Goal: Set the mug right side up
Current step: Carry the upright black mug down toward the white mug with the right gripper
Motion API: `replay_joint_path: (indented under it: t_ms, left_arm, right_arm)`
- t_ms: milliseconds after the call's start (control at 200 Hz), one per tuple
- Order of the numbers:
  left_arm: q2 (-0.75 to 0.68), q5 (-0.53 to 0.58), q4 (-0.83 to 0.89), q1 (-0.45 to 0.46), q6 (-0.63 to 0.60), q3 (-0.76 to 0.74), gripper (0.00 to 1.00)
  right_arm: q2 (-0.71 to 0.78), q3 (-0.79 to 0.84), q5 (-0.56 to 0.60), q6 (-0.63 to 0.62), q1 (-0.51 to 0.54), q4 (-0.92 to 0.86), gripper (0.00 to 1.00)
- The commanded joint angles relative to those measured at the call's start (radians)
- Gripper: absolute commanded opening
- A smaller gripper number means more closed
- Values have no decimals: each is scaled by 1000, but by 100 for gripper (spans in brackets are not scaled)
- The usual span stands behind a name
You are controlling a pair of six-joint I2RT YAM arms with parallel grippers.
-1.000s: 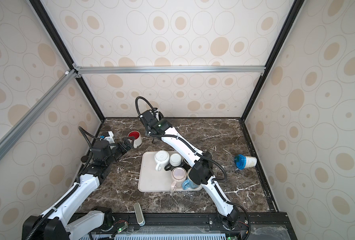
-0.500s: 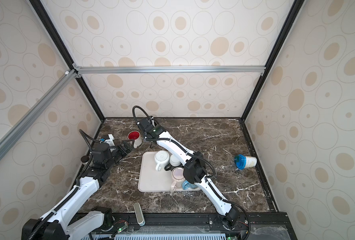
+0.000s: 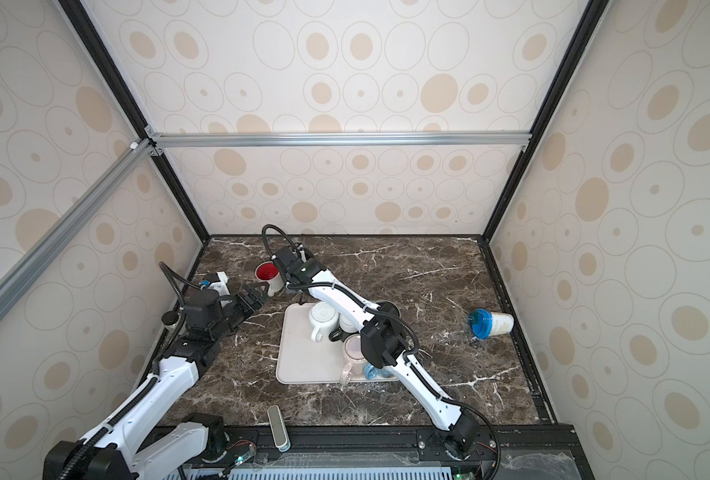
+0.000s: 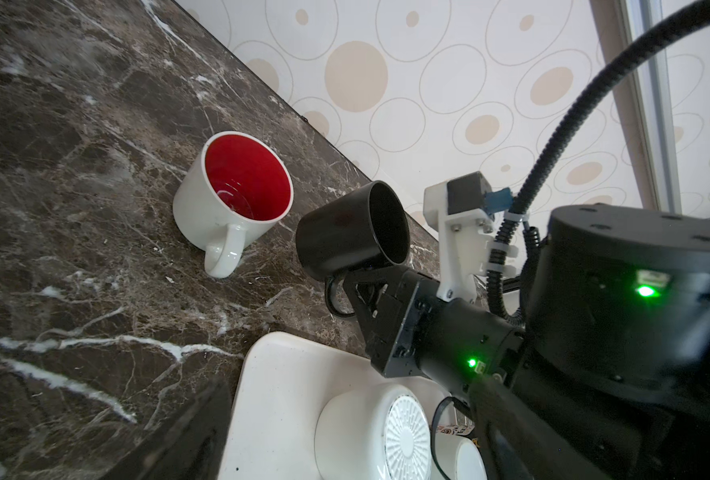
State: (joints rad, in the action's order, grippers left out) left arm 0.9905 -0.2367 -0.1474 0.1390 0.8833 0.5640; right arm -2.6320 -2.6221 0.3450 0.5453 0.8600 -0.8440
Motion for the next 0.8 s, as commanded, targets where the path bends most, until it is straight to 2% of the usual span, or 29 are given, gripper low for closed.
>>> replay_joint_path:
  t_ms: [0,290,795]
  left_arm:
    - [-15,-7,-12,-9,0,-3,91]
    - [-3,-25,-24,-8,-4,-20,91]
    - [15,-31,-30,-9,-16,-29,91]
  right_arm:
    - [-6,-60,54,-15,17,62,0]
    - [-39,-73,102,-24,25,79,0]
    - [-79,-99,110,-4,32,72,0]
